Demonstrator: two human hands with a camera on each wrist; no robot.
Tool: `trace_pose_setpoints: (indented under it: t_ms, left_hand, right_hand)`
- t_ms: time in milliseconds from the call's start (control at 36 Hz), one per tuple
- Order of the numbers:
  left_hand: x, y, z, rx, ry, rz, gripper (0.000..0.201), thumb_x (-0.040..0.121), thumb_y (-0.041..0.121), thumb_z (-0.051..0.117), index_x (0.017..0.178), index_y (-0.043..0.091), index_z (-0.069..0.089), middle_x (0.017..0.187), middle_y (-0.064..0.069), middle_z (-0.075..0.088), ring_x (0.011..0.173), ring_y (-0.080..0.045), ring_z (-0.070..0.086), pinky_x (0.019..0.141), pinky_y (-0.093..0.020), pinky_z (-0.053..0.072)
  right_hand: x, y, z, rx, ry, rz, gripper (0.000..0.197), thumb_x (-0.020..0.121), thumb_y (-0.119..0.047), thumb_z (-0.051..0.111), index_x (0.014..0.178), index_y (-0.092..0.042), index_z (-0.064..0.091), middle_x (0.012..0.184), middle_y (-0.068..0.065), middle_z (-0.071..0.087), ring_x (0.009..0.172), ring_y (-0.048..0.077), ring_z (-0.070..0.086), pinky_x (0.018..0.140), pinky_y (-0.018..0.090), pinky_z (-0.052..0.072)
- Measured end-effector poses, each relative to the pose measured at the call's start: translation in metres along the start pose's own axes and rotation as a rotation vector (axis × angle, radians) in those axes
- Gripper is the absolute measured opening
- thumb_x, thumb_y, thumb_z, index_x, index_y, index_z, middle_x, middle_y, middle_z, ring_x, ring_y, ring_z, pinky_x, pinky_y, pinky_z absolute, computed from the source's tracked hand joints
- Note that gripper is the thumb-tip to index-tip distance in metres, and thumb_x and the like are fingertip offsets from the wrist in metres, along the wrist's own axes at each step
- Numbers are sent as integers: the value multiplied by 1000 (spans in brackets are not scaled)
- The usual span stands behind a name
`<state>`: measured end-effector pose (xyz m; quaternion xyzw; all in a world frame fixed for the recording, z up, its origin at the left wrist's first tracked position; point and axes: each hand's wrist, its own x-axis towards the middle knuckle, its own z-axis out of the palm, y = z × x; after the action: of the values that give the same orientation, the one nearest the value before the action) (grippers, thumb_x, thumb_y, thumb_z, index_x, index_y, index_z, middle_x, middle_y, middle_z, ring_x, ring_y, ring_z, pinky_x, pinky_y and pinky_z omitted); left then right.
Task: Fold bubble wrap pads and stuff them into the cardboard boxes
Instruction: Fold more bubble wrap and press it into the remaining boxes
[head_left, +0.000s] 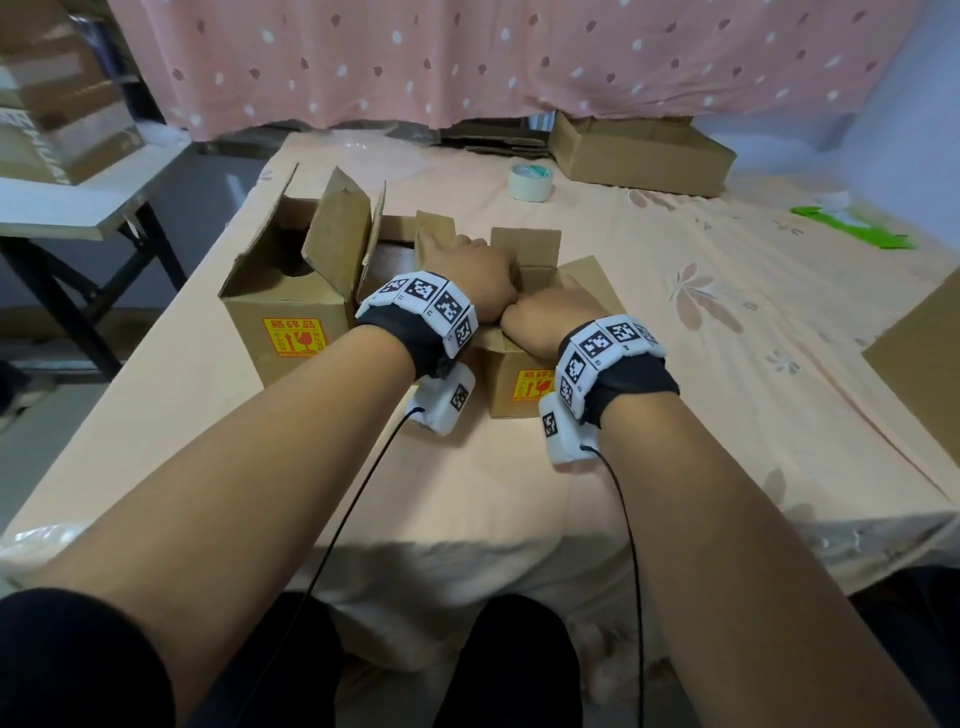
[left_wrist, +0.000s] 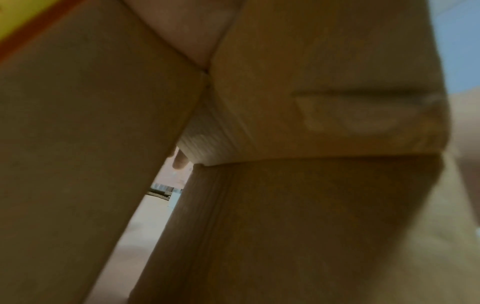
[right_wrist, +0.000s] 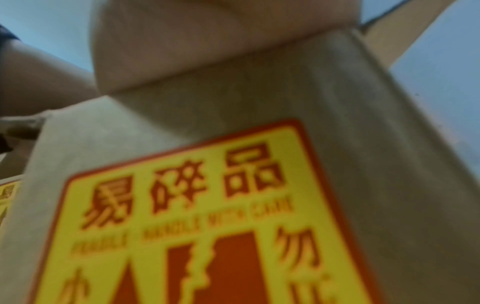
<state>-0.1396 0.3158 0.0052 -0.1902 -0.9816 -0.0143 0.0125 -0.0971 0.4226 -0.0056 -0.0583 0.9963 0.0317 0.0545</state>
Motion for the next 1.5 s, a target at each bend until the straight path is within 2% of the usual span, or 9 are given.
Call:
trace_pose_setpoints:
  t_ms: [139,278,417,583,861,1111,1222,1333,1500]
  left_hand:
    - [-9,-5,-1,-263,111,57,37,84,17,51,118,23,38,90,-1,66,99,-32,59,114,-68,13]
    - [-13,-9,-2,-419,140,58,82,78,10,50,149,27,13,79,3,66,81,-27,58,117,-65,13]
    - [-12,-10,-1,-361,139,101,46,83,18,52,128,29,50,112,1,69,115,-27,59,114,-66,13]
    - [-15,-8,-3,-309,149,100,35,85,21,57,117,32,64,117,3,68,116,-24,58,114,-62,17]
    - [-12,-6,-2,-251,108,74,35,85,25,50,108,34,74,109,3,71,113,-23,59,114,-61,16]
    - [-9,-9,0,-118,105,120,29,92,31,46,117,27,61,100,0,65,107,-28,61,110,-60,25]
    - [-8,-11,2,-266,138,155,17,92,21,51,94,29,66,105,-3,71,102,-26,62,107,-50,34]
    - [-5,-12,4,-419,190,167,28,92,18,52,109,24,73,115,-3,70,107,-25,62,84,-32,43]
    - [-3,-16,4,-720,232,118,21,93,16,61,112,20,69,115,6,58,113,-9,52,88,-23,38]
  right_hand:
    - [-5,-1,0,57,85,27,27,98,-21,33,108,-16,57,113,5,65,107,27,56,104,44,30]
    - [-9,-2,4,285,282,56,20,84,-21,46,102,-15,53,105,13,61,97,34,56,72,37,40]
    - [-16,-3,6,303,481,89,23,85,-14,49,106,-11,57,112,11,61,110,30,49,79,37,41]
    - [-21,-4,11,216,738,264,27,84,-16,48,110,-11,55,115,9,58,110,30,47,90,41,41]
    - [-15,-11,10,180,435,670,65,78,-39,54,135,-9,42,127,18,57,114,34,52,91,45,38]
    - [-10,-34,2,-83,501,312,45,97,-3,40,141,5,37,111,14,69,102,35,64,70,36,38]
    - [-19,-29,2,-144,504,231,26,96,-6,44,111,-13,65,106,6,70,101,30,63,69,33,34]
    - [-28,-28,4,-70,522,223,24,90,-12,49,104,-16,69,101,5,70,106,29,58,69,33,31]
    - [-39,-29,5,274,515,296,25,92,-19,45,101,-16,68,91,0,57,114,31,48,79,38,35]
